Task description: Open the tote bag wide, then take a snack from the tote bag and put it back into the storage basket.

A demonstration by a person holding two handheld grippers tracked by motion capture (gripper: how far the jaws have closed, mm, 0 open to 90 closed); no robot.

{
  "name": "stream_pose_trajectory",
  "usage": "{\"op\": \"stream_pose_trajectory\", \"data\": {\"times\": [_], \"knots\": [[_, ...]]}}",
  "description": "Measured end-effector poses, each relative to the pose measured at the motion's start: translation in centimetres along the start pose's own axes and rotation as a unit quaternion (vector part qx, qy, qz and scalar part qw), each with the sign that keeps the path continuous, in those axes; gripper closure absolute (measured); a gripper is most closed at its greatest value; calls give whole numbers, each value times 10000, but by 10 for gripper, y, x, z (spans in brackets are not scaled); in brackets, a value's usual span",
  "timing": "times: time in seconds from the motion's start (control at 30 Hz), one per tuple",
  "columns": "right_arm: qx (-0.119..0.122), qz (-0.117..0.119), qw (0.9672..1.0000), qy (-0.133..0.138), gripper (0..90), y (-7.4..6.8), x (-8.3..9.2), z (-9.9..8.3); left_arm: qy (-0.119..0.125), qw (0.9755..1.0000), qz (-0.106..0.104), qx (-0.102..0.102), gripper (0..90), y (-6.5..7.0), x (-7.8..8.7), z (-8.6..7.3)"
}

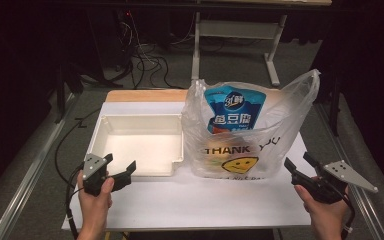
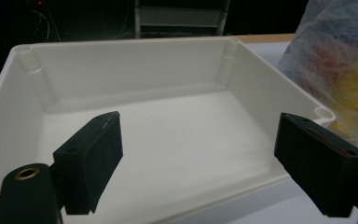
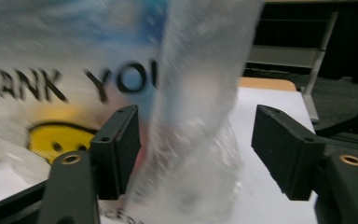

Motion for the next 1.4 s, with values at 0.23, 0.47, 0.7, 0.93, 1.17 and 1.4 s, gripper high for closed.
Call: {"op": "stream_pose_trajectory", "data": {"times": [0.23, 0.47, 0.7, 0.93, 1.17, 1.4], "knots": [[161, 186, 9997, -44, 133, -27, -14, 28, 143, 9991, -368, -138, 158, 33, -21, 32], [55, 237, 9997, 11, 96, -31, -22, 54, 261, 9975, -607, -258, 162, 57, -33, 55], [-99, 163, 9998, 37, 93, -32, -34, 66, 417, 9956, -796, -268, 160, 74, -42, 78], [3, 79, 10000, 59, 303, -36, -43, 69, 641, 9937, -849, -352, 165, 87, -42, 100], [-116, -23, 9998, 145, 681, -33, -43, 71, 929, 9895, -1053, -345, 169, 98, -38, 121], [96, -30, 9998, 144, 900, -34, -39, 68, 997, 9894, -986, -379, 186, 96, -37, 132]]}}
Point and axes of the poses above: each handheld gripper's, and its own axes: x roughly backward along the jaws, z roughly out of its top, y roughly to its right, the point moved 9 cm from there along -x, roughly forward along the jaws, and after that the axes turned 11 degrees about -x, right-handed, at the moved point
